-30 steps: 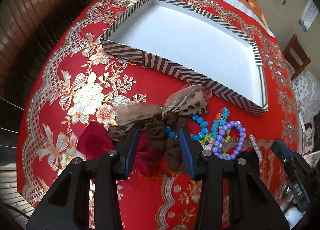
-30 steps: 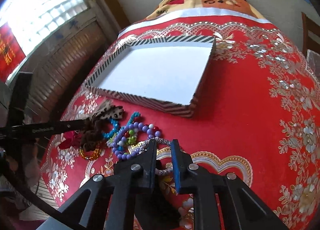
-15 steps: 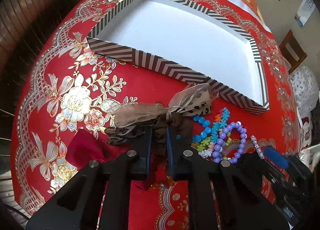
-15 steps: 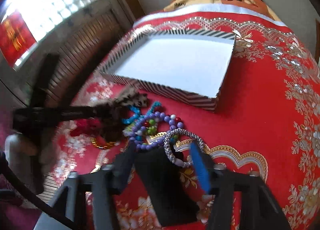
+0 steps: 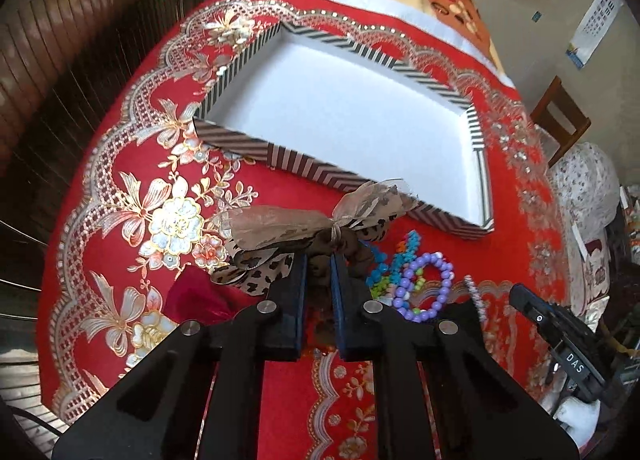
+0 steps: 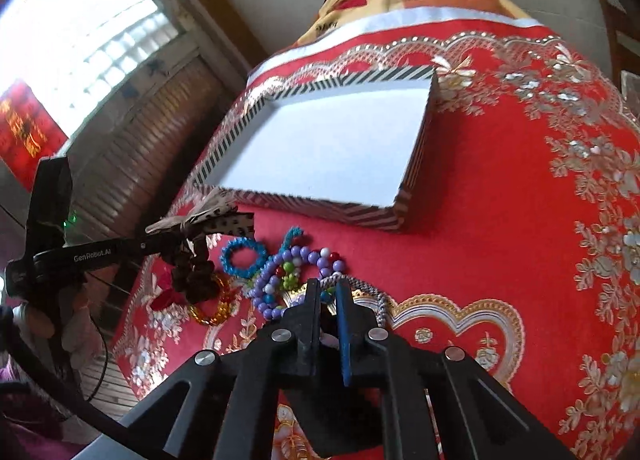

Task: Organize jewelry
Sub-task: 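Grasp the brown leopard bow clip with the left tool while the right tool grasps the silver bangle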

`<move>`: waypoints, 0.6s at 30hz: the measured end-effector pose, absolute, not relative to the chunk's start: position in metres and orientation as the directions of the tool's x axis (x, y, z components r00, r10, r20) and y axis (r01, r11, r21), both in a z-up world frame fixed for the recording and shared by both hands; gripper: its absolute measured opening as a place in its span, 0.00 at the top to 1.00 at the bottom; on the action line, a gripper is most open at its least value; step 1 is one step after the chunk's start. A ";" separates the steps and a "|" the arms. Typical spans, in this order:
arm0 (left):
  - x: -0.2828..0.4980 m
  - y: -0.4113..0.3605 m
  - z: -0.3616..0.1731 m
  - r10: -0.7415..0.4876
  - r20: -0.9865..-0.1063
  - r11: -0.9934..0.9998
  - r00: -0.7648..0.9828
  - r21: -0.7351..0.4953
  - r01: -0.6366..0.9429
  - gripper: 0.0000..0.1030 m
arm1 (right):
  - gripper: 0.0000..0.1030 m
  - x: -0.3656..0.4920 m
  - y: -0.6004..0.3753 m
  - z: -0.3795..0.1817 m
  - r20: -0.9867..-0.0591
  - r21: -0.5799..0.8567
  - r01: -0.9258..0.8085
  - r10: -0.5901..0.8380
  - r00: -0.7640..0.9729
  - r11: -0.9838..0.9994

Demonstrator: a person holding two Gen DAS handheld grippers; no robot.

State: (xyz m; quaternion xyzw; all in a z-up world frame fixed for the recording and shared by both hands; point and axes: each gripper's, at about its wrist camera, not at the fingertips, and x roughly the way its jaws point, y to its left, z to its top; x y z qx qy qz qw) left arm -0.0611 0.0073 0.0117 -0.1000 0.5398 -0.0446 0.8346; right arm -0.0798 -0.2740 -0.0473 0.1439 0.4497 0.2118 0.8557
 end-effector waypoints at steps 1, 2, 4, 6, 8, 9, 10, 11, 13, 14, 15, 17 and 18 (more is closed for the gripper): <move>-0.061 0.007 0.016 -0.180 -0.889 0.977 0.420 -0.213 -0.032 0.90 | 0.93 -0.080 -0.274 -0.046 -0.706 0.441 -0.239 0.499 0.502 0.865; -0.061 0.007 0.021 -0.179 -0.884 0.977 0.431 -0.212 -0.028 0.90 | 0.93 -0.080 -0.272 -0.045 -0.707 0.442 -0.243 0.502 0.498 0.863; -0.061 0.006 0.029 -0.175 -0.876 0.978 0.449 -0.206 -0.021 0.90 | 0.90 -0.078 -0.269 -0.045 -0.709 0.446 -0.249 0.509 0.488 0.860; -0.058 0.005 0.036 -0.170 -0.869 0.980 0.465 -0.200 -0.015 0.90 | 0.55 -0.076 -0.267 -0.050 -0.720 0.463 -0.234 0.517 0.462 0.855; -0.055 0.005 0.042 -0.166 -0.861 0.981 0.481 -0.193 -0.008 0.90 | 0.51 -0.071 -0.266 -0.058 -0.716 0.514 -0.215 0.554 0.425 0.830; -0.053 0.004 0.045 -0.164 -0.857 0.982 0.489 -0.190 -0.004 0.90 | 0.51 -0.068 -0.265 -0.062 -0.730 0.519 -0.202 0.553 0.402 0.831; -0.049 0.004 0.047 -0.161 -0.853 0.983 0.497 -0.186 -0.001 0.90 | 0.52 -0.066 -0.264 -0.066 -0.736 0.521 -0.196 0.553 0.390 0.831; -0.047 0.005 0.049 -0.160 -0.851 0.983 0.500 -0.184 0.000 0.90 | 0.56 -0.061 -0.264 -0.070 -0.730 0.541 -0.186 0.568 0.380 0.820; -0.040 0.005 0.052 -0.157 -0.846 0.983 0.509 -0.181 0.003 0.90 | 0.57 -0.054 -0.264 -0.079 -0.720 0.585 -0.155 0.599 0.350 0.796; -0.037 0.005 0.053 -0.157 -0.844 0.984 0.513 -0.179 0.006 0.90 | 0.58 -0.050 -0.263 -0.082 -0.720 0.594 -0.152 0.606 0.337 0.790; -0.032 0.005 0.054 -0.156 -0.842 0.984 0.516 -0.177 0.009 0.90 | 0.62 -0.048 -0.260 -0.083 -0.727 0.585 -0.159 0.601 0.332 0.795; -0.028 0.005 0.055 -0.159 -0.840 0.984 0.519 -0.178 0.014 0.90 | 0.73 -0.045 -0.252 -0.085 -0.755 0.540 -0.189 0.572 0.322 0.820; -0.026 0.005 0.055 -0.161 -0.839 0.984 0.520 -0.179 0.017 0.90 | 0.84 -0.045 -0.251 -0.086 -0.760 0.532 -0.193 0.565 0.322 0.825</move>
